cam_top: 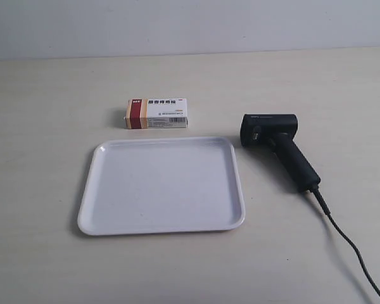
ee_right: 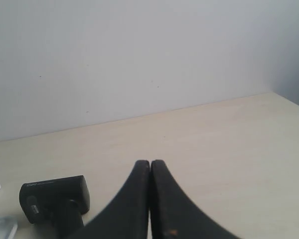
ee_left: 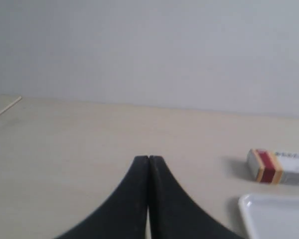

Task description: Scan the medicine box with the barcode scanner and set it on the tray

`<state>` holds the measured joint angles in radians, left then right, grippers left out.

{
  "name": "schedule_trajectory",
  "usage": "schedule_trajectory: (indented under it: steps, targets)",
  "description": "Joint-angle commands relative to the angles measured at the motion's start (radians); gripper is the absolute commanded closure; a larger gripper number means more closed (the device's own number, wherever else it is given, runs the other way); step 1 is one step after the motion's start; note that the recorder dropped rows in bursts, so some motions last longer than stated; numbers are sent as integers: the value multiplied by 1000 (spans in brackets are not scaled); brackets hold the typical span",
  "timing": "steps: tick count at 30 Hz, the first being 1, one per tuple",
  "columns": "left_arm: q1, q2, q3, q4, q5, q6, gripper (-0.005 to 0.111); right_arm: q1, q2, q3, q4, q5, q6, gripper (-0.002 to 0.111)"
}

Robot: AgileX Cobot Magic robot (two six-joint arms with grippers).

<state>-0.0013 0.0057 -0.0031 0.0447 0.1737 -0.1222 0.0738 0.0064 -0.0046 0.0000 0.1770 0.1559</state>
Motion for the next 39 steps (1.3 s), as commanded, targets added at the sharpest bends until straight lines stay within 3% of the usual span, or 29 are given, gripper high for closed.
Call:
schedule_trajectory:
  steps: [1, 9, 14, 17, 20, 24, 27, 31, 35, 39]
  targets:
    - [3, -6, 3, -62, -96, -219, 106, -6, -6, 5, -7, -19, 3, 108]
    - [1, 6, -1, -57, -438, -305, 107, -6, -6, 5, 155, -78, 57, 108]
    - [1, 209, -110, 22, -434, -300, 107, -6, -6, 5, 229, -142, 54, 108]
    - [1, 447, -189, 113, -434, -331, 107, -6, -6, -6, 226, -150, 45, 108]
    - [-1, 712, -285, 299, -431, -453, 107, -6, -4, -55, 226, -150, 42, 108]
    - [-42, 1089, -398, 707, -456, -745, 107, -6, 111, -101, 226, -177, 23, 108]
    - [-83, 1347, -511, 1095, -592, -964, 107, -4, 262, -135, 226, -183, 1, 108]
    - [-112, 1599, -723, 1501, -773, -1177, 107, -4, 491, -177, 226, -185, 1, 108]
    - [-150, 1757, -915, 1640, -830, -1124, 107, -4, 691, -213, 224, -192, 1, 108]
    - [-192, 1855, -1029, 1629, -839, -957, 103, -4, 830, -234, 205, -200, 1, 108]
